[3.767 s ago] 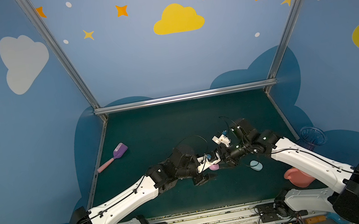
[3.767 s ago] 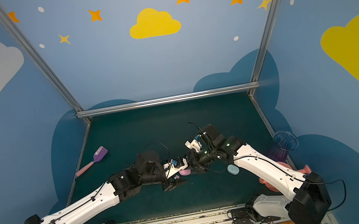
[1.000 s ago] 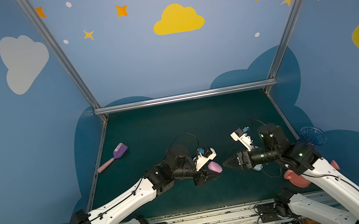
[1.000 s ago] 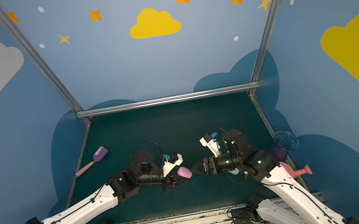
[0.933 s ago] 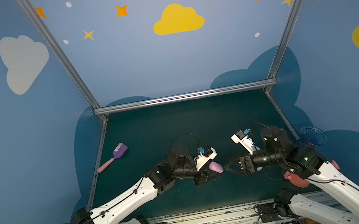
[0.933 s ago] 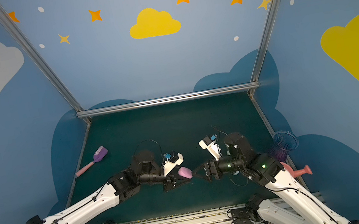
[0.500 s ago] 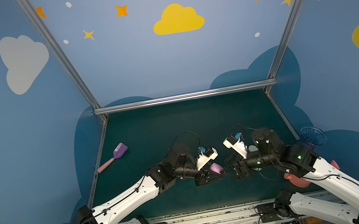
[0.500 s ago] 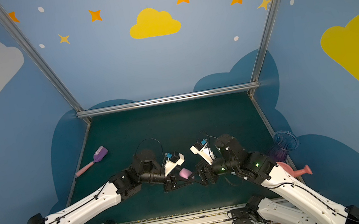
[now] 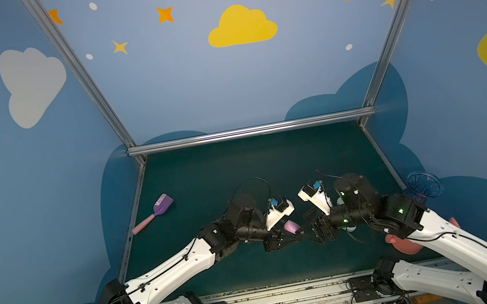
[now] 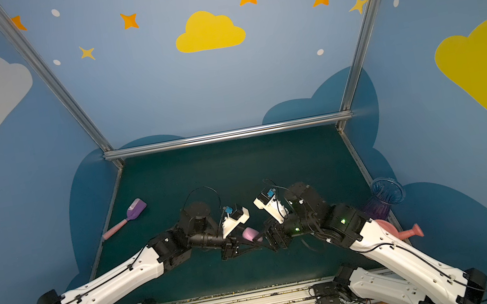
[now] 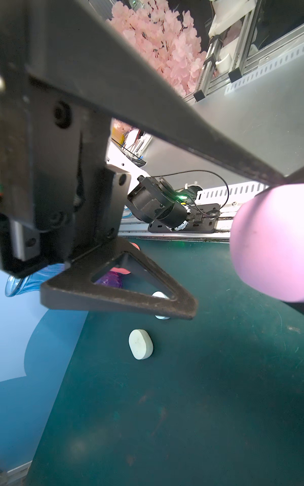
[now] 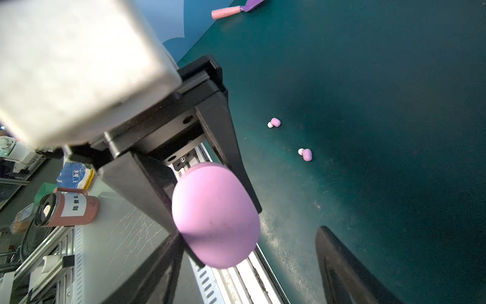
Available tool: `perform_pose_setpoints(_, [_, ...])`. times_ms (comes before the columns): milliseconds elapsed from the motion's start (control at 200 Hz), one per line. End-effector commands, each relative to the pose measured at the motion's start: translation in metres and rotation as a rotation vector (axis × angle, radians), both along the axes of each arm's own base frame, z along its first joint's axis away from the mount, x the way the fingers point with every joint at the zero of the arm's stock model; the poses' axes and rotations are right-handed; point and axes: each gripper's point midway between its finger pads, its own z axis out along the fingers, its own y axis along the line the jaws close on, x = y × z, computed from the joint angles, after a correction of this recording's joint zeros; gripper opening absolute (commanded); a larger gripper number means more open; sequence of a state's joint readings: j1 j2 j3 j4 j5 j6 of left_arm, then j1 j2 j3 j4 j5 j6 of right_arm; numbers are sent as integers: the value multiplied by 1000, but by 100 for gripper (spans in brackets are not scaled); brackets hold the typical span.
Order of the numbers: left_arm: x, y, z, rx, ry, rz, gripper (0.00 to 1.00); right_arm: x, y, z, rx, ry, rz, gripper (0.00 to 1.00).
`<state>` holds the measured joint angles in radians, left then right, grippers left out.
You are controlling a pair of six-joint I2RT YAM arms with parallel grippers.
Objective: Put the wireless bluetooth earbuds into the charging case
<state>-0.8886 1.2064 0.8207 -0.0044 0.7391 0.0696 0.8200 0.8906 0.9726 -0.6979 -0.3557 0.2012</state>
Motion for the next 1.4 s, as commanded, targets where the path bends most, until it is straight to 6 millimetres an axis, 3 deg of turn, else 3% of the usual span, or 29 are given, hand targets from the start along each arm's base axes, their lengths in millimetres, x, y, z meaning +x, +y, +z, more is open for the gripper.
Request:
perform_pose_setpoints(0, [-9, -4, 24, -59, -31, -55, 16, 20, -15, 1, -69, -53, -117, 76])
perform_pose_setpoints(205, [-11, -4, 25, -58, -42, -63, 15, 36, -30, 1, -93, -30, -218, 76])
perform_pose_setpoints(476, [-13, -2, 29, -69, -59, -57, 15, 33, -25, 1, -75, 19, -203, 76])
perform_pose_setpoints(826, [1, 1, 25, -72, -33, 31, 15, 26, -25, 25, -9, 64, -207, 86])
perform_pose_setpoints(1126, [28, 30, 23, -108, 21, 197, 15, 30, -27, 24, 16, 164, -278, 94])
perform_pose_setpoints(1397, [49, 71, 23, -129, 46, 365, 15, 39, -17, -8, 4, 276, -346, 94])
